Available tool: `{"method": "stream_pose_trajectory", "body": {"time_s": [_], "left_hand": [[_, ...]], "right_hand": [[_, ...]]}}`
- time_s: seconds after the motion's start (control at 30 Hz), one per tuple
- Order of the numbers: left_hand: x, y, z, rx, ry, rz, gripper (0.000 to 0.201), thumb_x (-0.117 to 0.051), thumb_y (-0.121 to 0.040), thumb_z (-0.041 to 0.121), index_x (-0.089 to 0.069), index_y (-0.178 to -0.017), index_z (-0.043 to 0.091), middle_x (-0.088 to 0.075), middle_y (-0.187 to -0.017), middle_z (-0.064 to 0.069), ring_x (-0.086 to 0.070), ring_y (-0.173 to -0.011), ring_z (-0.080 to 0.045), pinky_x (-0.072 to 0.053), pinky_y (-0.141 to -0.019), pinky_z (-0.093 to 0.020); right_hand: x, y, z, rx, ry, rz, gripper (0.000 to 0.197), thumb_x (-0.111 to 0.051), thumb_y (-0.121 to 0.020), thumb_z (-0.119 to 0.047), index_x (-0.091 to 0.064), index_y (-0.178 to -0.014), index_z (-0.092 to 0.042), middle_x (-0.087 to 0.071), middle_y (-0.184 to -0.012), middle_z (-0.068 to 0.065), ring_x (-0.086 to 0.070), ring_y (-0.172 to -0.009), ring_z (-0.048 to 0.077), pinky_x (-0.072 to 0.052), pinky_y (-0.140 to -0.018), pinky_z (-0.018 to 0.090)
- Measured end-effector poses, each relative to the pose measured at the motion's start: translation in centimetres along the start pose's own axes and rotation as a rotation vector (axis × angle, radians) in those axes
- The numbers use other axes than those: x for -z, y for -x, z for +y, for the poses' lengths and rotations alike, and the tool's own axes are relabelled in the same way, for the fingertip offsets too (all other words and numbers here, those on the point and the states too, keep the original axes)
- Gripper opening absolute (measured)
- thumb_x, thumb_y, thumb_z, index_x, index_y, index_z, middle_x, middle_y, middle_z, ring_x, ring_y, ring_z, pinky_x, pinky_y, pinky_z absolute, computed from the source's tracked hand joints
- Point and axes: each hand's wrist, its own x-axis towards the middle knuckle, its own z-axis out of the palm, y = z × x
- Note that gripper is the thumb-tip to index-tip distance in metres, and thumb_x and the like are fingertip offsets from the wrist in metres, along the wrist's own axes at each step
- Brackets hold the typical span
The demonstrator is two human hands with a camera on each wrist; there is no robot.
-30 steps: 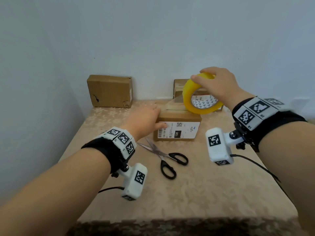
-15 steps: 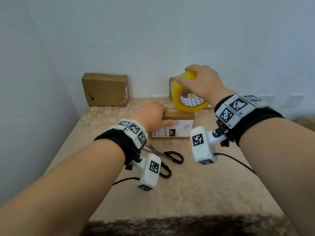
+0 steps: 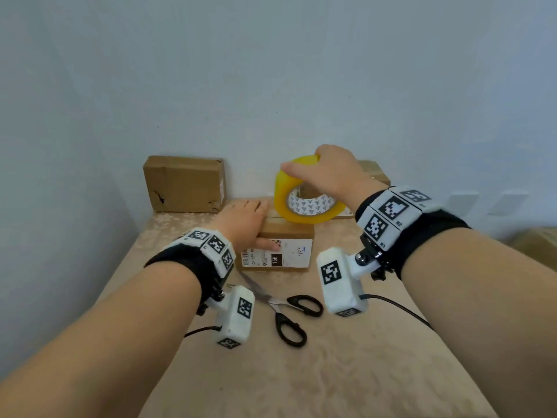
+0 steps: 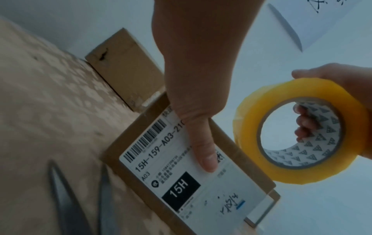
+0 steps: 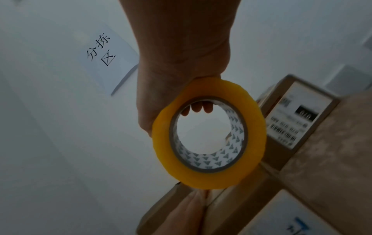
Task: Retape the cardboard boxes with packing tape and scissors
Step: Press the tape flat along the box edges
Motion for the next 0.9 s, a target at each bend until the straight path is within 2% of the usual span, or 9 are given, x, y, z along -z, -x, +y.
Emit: {"method": "stream_pose_trajectory", "body": {"time_s": [0.07, 0.1, 0.17, 0.23, 0.3, 0.43, 0.57, 0.9], "left_hand": [[-0.1, 0.6, -1.3, -0.003, -0.022, -0.039, 0.104, -0.044, -0.077, 0.074, -0.013, -0.150, 0.006, -0.020, -0.156, -0.011, -0.021, -0.143, -0.025, -0.017, -0.116, -0.039], [-0.2, 0.7, -1.5, -0.002, -0.006, -0.063, 0.104, -0.043, -0.079, 0.072, -0.008, -0.151, 0.006, -0.013, -0.158, -0.011, -0.013, -0.145, -0.025, -0.012, -0.118, -0.038], [-0.2, 0.6, -1.3, 0.009, 0.041, -0.109, 0.105, -0.044, -0.082, 0.069, 0.002, -0.151, 0.006, -0.001, -0.160, -0.011, -0.003, -0.147, -0.023, -0.007, -0.119, -0.037], [0.0, 0.4, -1.0, 0.016, 0.064, -0.135, 0.106, -0.045, -0.082, 0.069, 0.007, -0.151, 0.007, 0.005, -0.160, -0.010, 0.002, -0.147, -0.022, -0.007, -0.120, -0.038], [0.1, 0.4, -1.1, 0.018, 0.066, -0.151, 0.106, -0.044, -0.082, 0.068, 0.007, -0.151, 0.007, 0.006, -0.159, -0.010, 0.002, -0.147, -0.021, -0.006, -0.120, -0.038], [0.3, 0.5, -1.0, 0.008, 0.083, -0.151, 0.104, -0.044, -0.083, 0.068, 0.006, -0.151, 0.007, 0.006, -0.159, -0.010, 0.001, -0.147, -0.021, -0.005, -0.118, -0.036], [0.3, 0.4, -0.9, 0.018, 0.071, -0.157, 0.103, -0.043, -0.083, 0.069, 0.005, -0.151, 0.008, 0.006, -0.159, -0.011, 0.000, -0.147, -0.022, -0.006, -0.118, -0.039], [0.1, 0.5, -0.8, 0.049, 0.086, -0.161, 0.107, -0.043, -0.080, 0.071, 0.007, -0.151, 0.009, 0.008, -0.160, -0.008, 0.000, -0.147, -0.019, -0.009, -0.119, -0.045]], "right_hand": [[-0.8, -0.7, -1.5, 0.029, 0.015, -0.022, 0.055, -0.057, -0.081, -0.065, -0.047, -0.096, -0.012, -0.048, -0.089, 0.000, -0.046, -0.086, 0.020, -0.034, -0.070, 0.031], [-0.9, -1.1, -2.0, 0.028, 0.033, -0.031, 0.054, -0.058, -0.081, -0.063, -0.049, -0.095, -0.011, -0.049, -0.088, 0.000, -0.047, -0.086, 0.020, -0.035, -0.070, 0.031], [-0.6, -1.5, -1.9, -0.004, 0.058, -0.037, 0.050, -0.061, -0.080, -0.059, -0.050, -0.079, -0.010, -0.048, -0.075, -0.001, -0.049, -0.081, 0.022, -0.035, -0.062, 0.031], [0.1, -1.5, -0.7, -0.058, 0.050, -0.032, 0.049, -0.063, -0.078, -0.057, -0.045, -0.066, -0.014, -0.045, -0.066, -0.001, -0.050, -0.072, 0.022, -0.031, -0.053, 0.030], [0.7, -1.1, 1.0, -0.103, 0.111, -0.030, 0.047, -0.063, -0.078, -0.056, -0.046, -0.065, -0.014, -0.049, -0.066, 0.001, -0.052, -0.069, 0.022, -0.033, -0.052, 0.029], [0.7, -0.3, 4.2, -0.164, 0.303, -0.060, 0.046, -0.064, -0.074, -0.056, -0.050, -0.065, -0.013, -0.056, -0.069, 0.004, -0.057, -0.069, 0.024, -0.044, -0.059, 0.032], [-0.4, 0.3, 5.7, -0.250, 0.201, -0.114, 0.046, -0.067, -0.076, -0.051, -0.050, -0.063, -0.010, -0.051, -0.063, 0.003, -0.050, -0.060, 0.019, -0.037, -0.052, 0.029], [-1.4, 0.0, 7.0, -0.324, 0.079, -0.186, 0.042, -0.071, -0.077, -0.046, -0.051, -0.066, -0.011, -0.051, -0.069, 0.002, -0.049, -0.066, 0.018, -0.035, -0.054, 0.029]]}}
